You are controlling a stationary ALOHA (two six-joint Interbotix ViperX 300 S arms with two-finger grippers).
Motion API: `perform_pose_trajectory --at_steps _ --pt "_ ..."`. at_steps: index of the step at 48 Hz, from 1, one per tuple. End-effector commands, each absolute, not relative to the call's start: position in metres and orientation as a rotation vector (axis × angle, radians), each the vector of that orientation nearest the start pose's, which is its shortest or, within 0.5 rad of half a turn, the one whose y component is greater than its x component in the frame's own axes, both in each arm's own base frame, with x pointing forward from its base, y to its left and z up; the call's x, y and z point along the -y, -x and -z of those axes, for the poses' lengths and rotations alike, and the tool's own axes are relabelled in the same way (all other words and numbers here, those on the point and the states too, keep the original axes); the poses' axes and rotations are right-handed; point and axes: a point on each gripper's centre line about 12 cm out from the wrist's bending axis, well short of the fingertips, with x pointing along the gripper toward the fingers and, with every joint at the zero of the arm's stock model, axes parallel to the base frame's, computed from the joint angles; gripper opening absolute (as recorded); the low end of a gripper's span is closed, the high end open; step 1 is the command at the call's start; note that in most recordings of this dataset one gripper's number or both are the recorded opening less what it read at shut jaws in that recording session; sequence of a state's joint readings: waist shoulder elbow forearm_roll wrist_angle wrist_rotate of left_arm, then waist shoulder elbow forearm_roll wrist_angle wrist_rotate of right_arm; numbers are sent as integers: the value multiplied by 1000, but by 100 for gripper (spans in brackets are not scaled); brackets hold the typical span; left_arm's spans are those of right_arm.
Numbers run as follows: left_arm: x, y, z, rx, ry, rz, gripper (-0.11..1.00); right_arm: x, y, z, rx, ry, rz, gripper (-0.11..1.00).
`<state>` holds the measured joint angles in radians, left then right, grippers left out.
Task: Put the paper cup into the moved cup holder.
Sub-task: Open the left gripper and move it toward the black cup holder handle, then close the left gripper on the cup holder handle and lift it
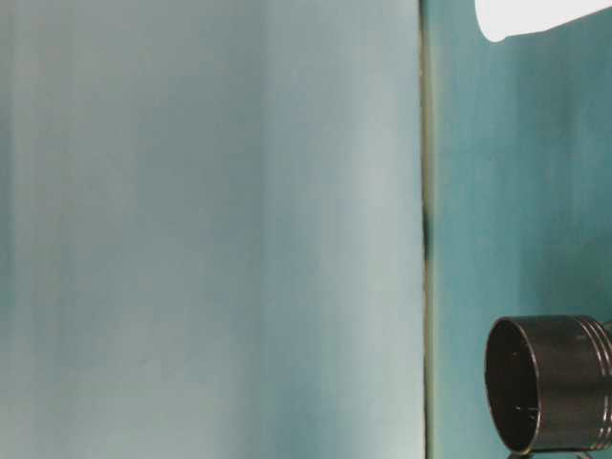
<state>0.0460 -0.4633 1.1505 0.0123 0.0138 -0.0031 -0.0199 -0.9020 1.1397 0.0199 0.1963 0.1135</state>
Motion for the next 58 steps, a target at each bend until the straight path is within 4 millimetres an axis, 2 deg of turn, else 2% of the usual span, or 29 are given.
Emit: perform_pose_trajectory --at_steps 1,6,10,20,22,36,58 --pt "-11 -246 -159 -678 2 -39 0 4 -203 -246 -417 -149 50 2" --pt "-12 -246 -159 -674 5 -44 6 5 -203 -246 -423 -151 52 2" --pt "-13 -246 -159 -675 7 -46 20 4 -203 -245 -424 -151 51 2" --pt "-14 -248 -158 -657 8 -49 80 5 -203 -246 -422 -152 55 2" --pt "-14 -249 -157 -661 10 -49 87 6 -203 -246 -422 -152 57 2" --pt "-14 -256 -145 -664 13 -49 85 7 -203 -246 -422 -153 63 2" --pt "-15 -278 -124 -664 25 -53 85 7 -203 -247 -420 -153 63 2"
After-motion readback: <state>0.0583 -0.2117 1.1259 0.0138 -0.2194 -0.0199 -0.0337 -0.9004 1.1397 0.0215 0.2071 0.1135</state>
